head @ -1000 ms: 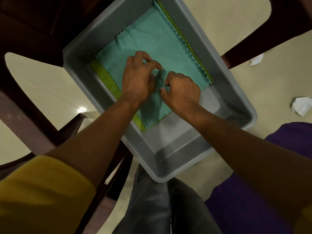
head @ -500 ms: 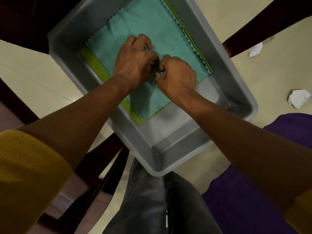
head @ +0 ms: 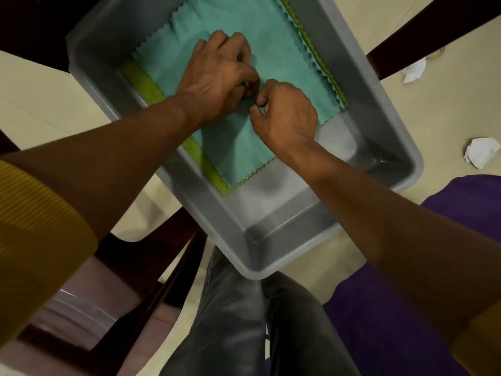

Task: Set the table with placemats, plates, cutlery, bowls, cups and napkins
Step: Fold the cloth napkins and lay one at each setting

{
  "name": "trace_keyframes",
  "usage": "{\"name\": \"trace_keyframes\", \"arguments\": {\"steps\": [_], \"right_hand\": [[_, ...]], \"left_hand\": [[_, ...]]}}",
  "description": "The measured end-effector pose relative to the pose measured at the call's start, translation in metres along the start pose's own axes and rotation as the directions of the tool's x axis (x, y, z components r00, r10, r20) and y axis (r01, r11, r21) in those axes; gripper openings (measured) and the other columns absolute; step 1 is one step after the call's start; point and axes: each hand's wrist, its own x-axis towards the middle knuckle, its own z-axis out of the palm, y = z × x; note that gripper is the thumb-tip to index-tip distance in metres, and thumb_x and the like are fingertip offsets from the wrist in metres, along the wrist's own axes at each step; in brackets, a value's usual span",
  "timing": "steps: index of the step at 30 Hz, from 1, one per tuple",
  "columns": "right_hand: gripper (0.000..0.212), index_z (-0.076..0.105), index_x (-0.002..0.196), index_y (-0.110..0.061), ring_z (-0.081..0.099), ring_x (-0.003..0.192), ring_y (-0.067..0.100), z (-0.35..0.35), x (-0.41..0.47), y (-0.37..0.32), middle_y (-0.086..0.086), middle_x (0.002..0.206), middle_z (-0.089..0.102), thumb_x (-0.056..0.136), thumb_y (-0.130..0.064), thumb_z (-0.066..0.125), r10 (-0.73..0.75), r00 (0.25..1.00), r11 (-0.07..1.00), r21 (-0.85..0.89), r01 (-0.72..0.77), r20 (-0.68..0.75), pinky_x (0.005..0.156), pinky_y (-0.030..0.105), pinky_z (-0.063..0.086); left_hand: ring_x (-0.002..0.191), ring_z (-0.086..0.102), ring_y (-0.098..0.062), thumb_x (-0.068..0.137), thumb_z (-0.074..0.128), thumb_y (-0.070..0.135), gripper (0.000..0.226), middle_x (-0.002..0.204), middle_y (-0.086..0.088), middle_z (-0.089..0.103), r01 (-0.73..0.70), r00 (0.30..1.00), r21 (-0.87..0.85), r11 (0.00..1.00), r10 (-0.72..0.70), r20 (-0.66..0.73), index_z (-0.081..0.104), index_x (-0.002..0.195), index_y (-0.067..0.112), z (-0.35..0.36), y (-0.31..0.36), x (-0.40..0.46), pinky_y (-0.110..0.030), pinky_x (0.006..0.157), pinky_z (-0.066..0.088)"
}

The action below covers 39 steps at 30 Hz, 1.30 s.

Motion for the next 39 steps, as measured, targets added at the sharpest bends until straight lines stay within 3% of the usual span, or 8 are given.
{"name": "trace_keyframes", "arguments": {"steps": [9, 14, 19, 23, 28, 31, 39], "right_hand": [[0.013, 0.071, 0.098, -0.023, 0.067, 0.093, 0.024, -0.001, 0.001, -0.011, -0.003, 0.096, 0.071, 0.091, -0.026, 0.059, 0.099, 0.995, 0.995, 0.012, -0.099, -0.009, 0.068, 0.030, 0.042], [0.010, 0.066, 0.089, -0.023, 0.065, 0.086, 0.022, -0.010, -0.006, -0.011, -0.005, 0.088, 0.068, 0.085, -0.031, 0.060, 0.082, 0.996, 0.995, 0.057, -0.080, -0.036, 0.068, 0.034, 0.050], [0.027, 0.059, 0.100, -0.027, 0.059, 0.098, 0.021, -0.012, -0.013, -0.005, -0.006, 0.102, 0.064, 0.084, -0.046, 0.070, 0.044, 0.998, 0.997, 0.063, -0.041, -0.048, 0.070, 0.035, 0.044], [0.013, 0.064, 0.090, -0.026, 0.059, 0.099, 0.023, -0.009, -0.017, -0.001, -0.004, 0.099, 0.064, 0.089, -0.038, 0.068, 0.019, 0.999, 0.999, 0.026, -0.018, -0.047, 0.069, 0.034, 0.043], [0.012, 0.059, 0.095, -0.023, 0.062, 0.087, 0.024, -0.011, -0.027, -0.004, -0.003, 0.088, 0.066, 0.090, -0.034, 0.062, -0.038, 0.998, 0.999, -0.009, 0.037, -0.053, 0.068, 0.036, 0.048], [0.018, 0.060, 0.100, -0.022, 0.064, 0.085, 0.026, -0.008, -0.031, -0.001, -0.002, 0.088, 0.068, 0.091, -0.037, 0.064, -0.037, 0.999, 0.998, -0.051, 0.036, -0.021, 0.073, 0.038, 0.052], [0.010, 0.063, 0.090, -0.021, 0.063, 0.085, 0.025, -0.003, -0.042, 0.011, -0.001, 0.088, 0.066, 0.090, -0.030, 0.066, -0.005, 1.000, 0.998, -0.060, 0.007, 0.023, 0.067, 0.032, 0.040]], "left_hand": [[0.116, 0.048, -0.039, 0.092, 0.046, 0.030, 0.029, 0.122, -0.005, 0.054, -0.067, 0.995, 0.044, 0.997, 0.064, 0.073, 0.072, 0.102, 0.025, -0.007, 0.002, 0.004, -0.050, 0.089, 0.037], [0.118, 0.047, -0.038, 0.094, 0.052, 0.022, 0.019, 0.127, -0.006, 0.053, -0.071, 0.996, 0.034, 0.997, 0.070, 0.051, 0.067, 0.106, 0.024, -0.013, 0.002, -0.002, -0.049, 0.088, 0.035], [0.117, 0.047, -0.035, 0.095, 0.059, 0.019, 0.013, 0.124, -0.002, 0.056, -0.125, 0.992, 0.032, 0.992, 0.125, -0.003, 0.060, 0.107, 0.026, -0.020, -0.001, -0.012, -0.047, 0.086, 0.034], [0.114, 0.049, -0.035, 0.097, 0.055, 0.018, 0.013, 0.116, -0.001, 0.060, -0.164, 0.986, 0.060, 0.985, 0.165, -0.024, 0.058, 0.107, 0.025, -0.022, -0.002, -0.020, -0.047, 0.084, 0.034], [0.118, 0.048, -0.037, 0.091, 0.058, 0.011, 0.039, 0.127, -0.003, 0.065, -0.150, 0.988, 0.114, 0.982, 0.153, -0.016, 0.063, 0.128, 0.022, -0.025, -0.009, -0.023, -0.051, 0.093, 0.039], [0.117, 0.050, -0.039, 0.093, 0.057, 0.016, 0.033, 0.126, -0.001, 0.068, -0.120, 0.992, 0.146, 0.982, 0.124, -0.012, 0.071, 0.122, 0.021, -0.025, -0.016, -0.019, -0.052, 0.094, 0.038], [0.117, 0.050, -0.038, 0.098, 0.054, 0.029, 0.029, 0.125, 0.000, 0.071, -0.077, 0.997, 0.178, 0.981, 0.082, -0.017, 0.076, 0.114, 0.019, -0.031, -0.022, -0.006, -0.045, 0.091, 0.028]]}}
